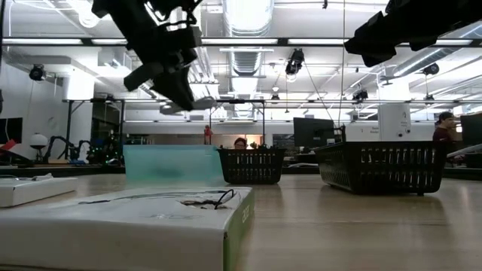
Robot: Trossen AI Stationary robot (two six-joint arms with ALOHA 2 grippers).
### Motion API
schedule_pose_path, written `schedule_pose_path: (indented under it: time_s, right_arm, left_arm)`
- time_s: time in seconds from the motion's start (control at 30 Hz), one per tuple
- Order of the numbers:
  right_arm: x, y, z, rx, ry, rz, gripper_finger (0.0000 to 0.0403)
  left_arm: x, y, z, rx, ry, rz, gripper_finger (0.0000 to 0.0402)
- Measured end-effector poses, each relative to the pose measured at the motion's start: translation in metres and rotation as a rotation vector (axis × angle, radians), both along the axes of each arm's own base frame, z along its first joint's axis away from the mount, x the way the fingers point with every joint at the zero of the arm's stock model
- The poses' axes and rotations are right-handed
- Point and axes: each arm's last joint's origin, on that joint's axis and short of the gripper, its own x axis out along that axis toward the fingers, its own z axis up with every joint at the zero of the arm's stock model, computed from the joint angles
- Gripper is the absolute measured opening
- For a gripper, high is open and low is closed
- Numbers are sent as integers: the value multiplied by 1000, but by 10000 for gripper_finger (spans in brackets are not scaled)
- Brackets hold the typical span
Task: Pick and place items into bin
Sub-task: Put the white USB cable into the green bin, then put the black USB cable into the green bin
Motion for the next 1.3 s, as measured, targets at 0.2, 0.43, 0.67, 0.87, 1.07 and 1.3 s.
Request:
schedule_pose_path:
  time_s: [0.2, 0.43, 0.67, 0.87, 1.07, 1.3]
  right_arm:
    - [0, 0, 0, -7, 1, 2, 139]
    - [0, 0, 0, 4, 2, -2, 139]
    - [0, 0, 0, 9, 3, -4, 139]
    - [0, 0, 0, 7, 3, -3, 139]
    - [0, 0, 0, 9, 3, -4, 139]
    - [0, 0, 0, 9, 3, -4, 139]
  left_arm:
    - [-10, 26, 10, 4, -40, 103, 19]
    - [-11, 51, -1, 1, 8, 193, 22]
    - [-8, 62, -16, -17, 63, 217, 23]
    - [-1, 66, -30, -3, 116, 237, 52]
    - [1, 67, -32, 0, 116, 249, 119]
    - [-6, 63, -23, -45, 96, 317, 190]
